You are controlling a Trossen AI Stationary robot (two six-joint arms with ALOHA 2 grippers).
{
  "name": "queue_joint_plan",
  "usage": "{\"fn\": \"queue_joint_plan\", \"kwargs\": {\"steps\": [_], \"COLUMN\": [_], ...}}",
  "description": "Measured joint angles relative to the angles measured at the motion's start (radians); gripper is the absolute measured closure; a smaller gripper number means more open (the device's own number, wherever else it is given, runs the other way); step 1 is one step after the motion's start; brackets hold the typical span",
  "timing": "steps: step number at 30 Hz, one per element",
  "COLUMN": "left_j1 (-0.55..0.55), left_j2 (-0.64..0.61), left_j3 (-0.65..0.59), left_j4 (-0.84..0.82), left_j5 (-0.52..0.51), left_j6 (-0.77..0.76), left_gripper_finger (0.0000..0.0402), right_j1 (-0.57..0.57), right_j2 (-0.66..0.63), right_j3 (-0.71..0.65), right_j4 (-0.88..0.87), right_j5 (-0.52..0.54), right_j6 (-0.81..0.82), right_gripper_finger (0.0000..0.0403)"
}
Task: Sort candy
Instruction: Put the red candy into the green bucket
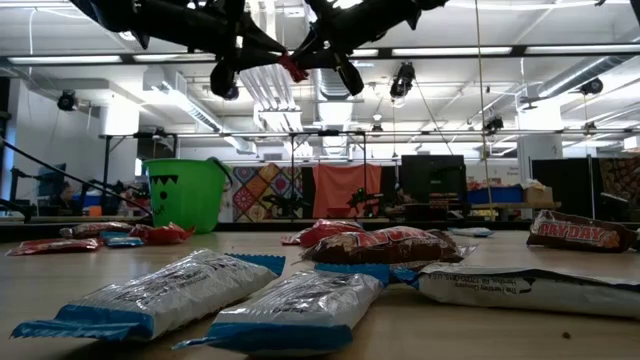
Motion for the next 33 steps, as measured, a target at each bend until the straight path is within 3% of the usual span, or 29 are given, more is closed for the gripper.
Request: {"fn": "queue_joint_plan", "kwargs": {"steps": [5, 9, 22, 33], "left_j1": [0.000, -0.002, 0.009, 0.009], "left_j2": [0.001, 0.000, 0.000, 0.000], "left_j3": [0.075, 0.129, 0.140, 0.140], "left_j4": [-0.040, -0.162, -0.292, -0.293], "left_j5": [0.028, 0.032, -0.007, -0.010], "left_j6": [0.051, 0.103, 0.113, 0.111], "left_gripper_finger": [0.0340, 0.0340, 0.0337, 0.0252], "right_j1": [0.001, 0.009, 0.010, 0.010], "right_j2": [-0.003, 0.004, 0.001, 0.001], "right_j3": [0.002, -0.001, 0.000, 0.000], "right_j4": [0.005, 0.005, -0.017, -0.016], "right_j5": [0.003, 0.003, 0.006, 0.006], "right_j6": [-0.001, -0.002, -0.017, -0.029], "right_gripper_finger": [0.0385, 0.0385, 0.0385, 0.0385]}}
